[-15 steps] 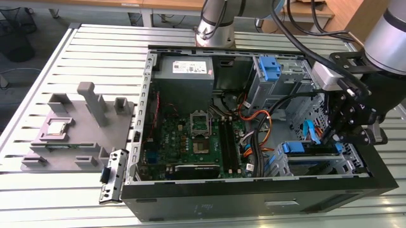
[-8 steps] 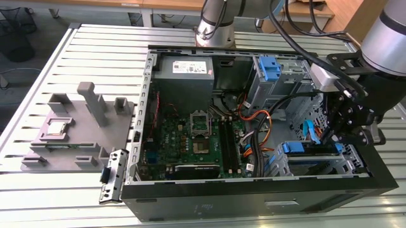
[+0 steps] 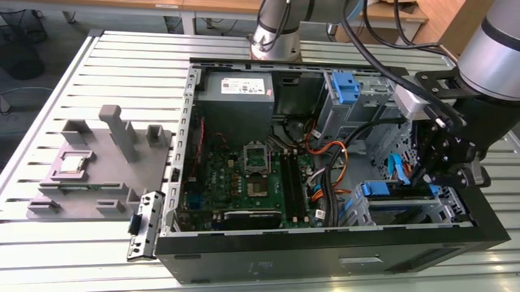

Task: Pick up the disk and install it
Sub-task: 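Insert the second disk wire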

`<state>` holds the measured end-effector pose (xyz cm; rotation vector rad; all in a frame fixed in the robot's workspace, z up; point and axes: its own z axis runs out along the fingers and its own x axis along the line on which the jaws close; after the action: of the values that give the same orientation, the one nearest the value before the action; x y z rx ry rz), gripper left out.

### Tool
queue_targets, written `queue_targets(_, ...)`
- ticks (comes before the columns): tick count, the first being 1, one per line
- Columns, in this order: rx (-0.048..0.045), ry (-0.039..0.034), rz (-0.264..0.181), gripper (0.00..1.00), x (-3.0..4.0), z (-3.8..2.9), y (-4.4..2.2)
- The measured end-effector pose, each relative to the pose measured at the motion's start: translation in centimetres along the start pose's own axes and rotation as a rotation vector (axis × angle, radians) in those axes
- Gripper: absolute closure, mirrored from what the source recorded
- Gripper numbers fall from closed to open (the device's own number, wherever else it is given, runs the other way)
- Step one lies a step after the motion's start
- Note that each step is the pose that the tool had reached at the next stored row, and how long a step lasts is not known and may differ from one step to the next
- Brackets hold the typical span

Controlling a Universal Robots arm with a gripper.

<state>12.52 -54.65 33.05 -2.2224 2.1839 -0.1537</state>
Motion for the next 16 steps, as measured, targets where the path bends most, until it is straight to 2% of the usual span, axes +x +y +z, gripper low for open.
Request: queue_targets(16, 0.0, -0.001, 0.0, 0.82, -0.02, 0.32, 0.08)
